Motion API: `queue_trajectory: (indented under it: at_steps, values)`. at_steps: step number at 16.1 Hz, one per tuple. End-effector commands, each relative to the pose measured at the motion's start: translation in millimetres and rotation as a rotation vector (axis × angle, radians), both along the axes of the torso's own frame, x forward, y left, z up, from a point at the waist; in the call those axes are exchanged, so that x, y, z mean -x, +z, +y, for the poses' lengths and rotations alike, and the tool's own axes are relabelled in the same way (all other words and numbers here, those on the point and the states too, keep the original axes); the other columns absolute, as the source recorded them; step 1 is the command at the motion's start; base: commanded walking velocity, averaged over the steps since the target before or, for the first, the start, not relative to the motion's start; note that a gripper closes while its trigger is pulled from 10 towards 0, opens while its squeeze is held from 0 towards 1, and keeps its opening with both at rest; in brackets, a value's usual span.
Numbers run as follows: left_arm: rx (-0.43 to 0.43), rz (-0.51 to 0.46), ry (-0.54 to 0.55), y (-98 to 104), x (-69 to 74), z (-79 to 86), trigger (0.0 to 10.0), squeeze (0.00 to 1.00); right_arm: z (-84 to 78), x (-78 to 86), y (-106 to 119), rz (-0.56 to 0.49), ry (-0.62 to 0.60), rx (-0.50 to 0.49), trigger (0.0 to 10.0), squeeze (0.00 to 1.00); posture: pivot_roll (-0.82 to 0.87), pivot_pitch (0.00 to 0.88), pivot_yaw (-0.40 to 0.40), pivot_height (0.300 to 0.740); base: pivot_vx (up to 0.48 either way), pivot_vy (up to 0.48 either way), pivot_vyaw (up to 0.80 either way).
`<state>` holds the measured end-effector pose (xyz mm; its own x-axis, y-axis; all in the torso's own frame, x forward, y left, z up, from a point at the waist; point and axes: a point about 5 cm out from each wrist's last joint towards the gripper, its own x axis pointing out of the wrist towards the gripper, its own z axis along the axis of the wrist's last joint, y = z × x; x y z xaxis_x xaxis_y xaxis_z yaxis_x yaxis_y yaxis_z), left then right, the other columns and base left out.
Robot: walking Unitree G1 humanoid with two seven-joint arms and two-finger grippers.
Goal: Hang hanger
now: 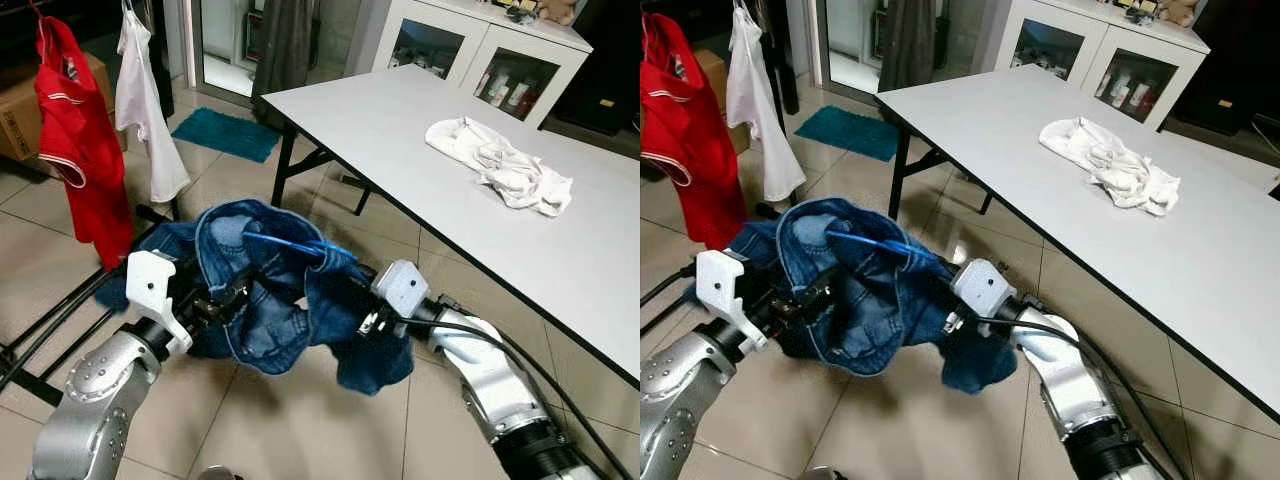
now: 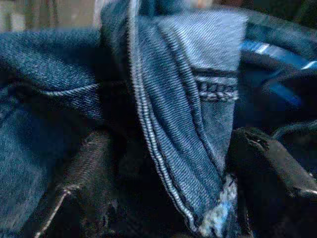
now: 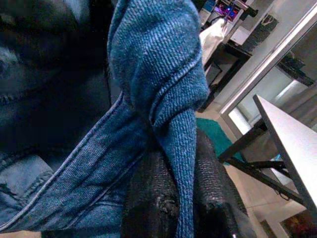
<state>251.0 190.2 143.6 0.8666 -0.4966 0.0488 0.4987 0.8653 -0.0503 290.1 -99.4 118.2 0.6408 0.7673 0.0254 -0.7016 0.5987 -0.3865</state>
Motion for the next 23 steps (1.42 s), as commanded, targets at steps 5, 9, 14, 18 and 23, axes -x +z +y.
queue_trajectory:
  at_steps: [5, 9, 14, 18, 23]
  values:
    - [0.052, -0.108, -0.084, 21, -1.7, -16.0, 0.0, 0.00, 0.5, 0.0, 5, -0.070, -0.007, 0.046, 0.0, 0.00, 0.22, 0.057, -0.157, 0.740, 0.000, 0.000, 0.00]
    - [0.021, -0.122, -0.142, 27, 1.2, -23.2, 0.0, 0.00, 1.5, -0.7, -4, -0.099, -0.010, 0.158, 0.0, 0.00, 0.23, 0.060, -0.155, 0.740, 0.000, 0.000, 0.00]
    - [-0.154, -0.087, -0.207, 21, 5.0, -28.3, 0.0, 0.00, -1.5, -8.2, -10, -0.078, -0.069, 0.210, 0.0, 0.00, 0.24, 0.059, -0.152, 0.740, 0.000, 0.000, 0.00]
    - [-0.347, 0.017, -0.212, 0, 5.7, -27.4, 0.0, 0.00, -8.3, -14.7, -18, -0.053, -0.126, 0.276, 0.0, 0.00, 0.24, 0.056, -0.151, 0.740, 0.000, 0.000, 0.00]
    - [-0.389, -0.065, -0.125, 9, -5.4, -25.0, 0.0, 0.00, 10.2, -1.1, -10, -0.107, 0.037, 0.224, 0.0, 0.00, 0.24, 0.052, -0.153, 0.740, 0.000, 0.000, 0.00]
